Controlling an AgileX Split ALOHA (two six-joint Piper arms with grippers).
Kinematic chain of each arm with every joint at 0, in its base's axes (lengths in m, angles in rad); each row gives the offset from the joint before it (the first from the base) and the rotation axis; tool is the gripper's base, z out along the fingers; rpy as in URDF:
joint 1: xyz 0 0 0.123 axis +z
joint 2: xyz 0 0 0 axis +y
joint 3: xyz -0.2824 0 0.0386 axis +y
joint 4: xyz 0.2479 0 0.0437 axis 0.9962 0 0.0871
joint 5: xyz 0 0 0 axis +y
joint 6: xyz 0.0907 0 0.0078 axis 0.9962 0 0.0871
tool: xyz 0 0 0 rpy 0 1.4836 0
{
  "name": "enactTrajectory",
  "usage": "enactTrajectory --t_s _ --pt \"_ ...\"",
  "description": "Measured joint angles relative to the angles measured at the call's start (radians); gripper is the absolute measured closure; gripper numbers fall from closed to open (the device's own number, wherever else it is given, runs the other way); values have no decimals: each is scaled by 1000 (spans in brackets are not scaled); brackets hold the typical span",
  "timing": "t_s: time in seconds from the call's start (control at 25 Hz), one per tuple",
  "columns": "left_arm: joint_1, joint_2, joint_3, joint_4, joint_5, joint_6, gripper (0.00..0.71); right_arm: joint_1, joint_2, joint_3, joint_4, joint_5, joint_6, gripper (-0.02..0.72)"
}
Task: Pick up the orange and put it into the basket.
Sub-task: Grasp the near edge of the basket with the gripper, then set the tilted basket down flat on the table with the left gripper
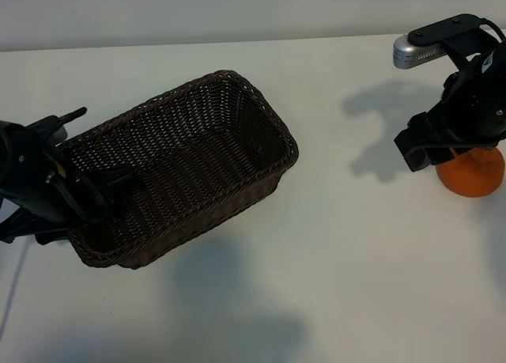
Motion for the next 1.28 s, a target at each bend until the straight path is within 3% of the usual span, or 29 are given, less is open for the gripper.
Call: enactTrajectory --t_s 0.44,0.6,0.68,1.16,1.28 --pt "0 49 0 -13 -5 7 129 0 0 0 0 0 0 115" --pt "1 49 0 -22 -10 -6 267 0 0 0 0 0 0 115" --pt "1 49 0 -22 -23 6 298 0 0 0 0 0 0 115" --pt "1 37 0 -56 -22 80 308 0 0 0 0 0 0 116" --pt "29 -8 0 -115 -22 134 308 0 0 0 0 0 0 123"
